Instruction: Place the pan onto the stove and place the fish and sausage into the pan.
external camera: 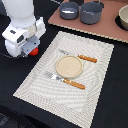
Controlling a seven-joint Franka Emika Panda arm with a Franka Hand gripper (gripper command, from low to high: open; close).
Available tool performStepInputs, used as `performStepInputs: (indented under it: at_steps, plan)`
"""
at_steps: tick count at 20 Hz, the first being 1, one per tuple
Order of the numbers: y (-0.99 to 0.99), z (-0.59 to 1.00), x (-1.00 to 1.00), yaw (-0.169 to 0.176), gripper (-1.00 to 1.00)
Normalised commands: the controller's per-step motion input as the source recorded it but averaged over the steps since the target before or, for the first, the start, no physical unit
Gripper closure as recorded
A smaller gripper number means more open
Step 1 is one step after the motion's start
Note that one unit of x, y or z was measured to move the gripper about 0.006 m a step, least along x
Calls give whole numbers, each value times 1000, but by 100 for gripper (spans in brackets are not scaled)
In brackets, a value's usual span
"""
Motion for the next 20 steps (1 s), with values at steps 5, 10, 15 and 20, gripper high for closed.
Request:
performStepInputs:
  at_steps: [5, 10, 15, 20]
  plan:
    - [0, 145, -88, 0, 100]
    - [363, 1000, -2, -11, 100]
    - [689, 989, -83, 0, 100]
    - [807, 766, -42, 0, 100]
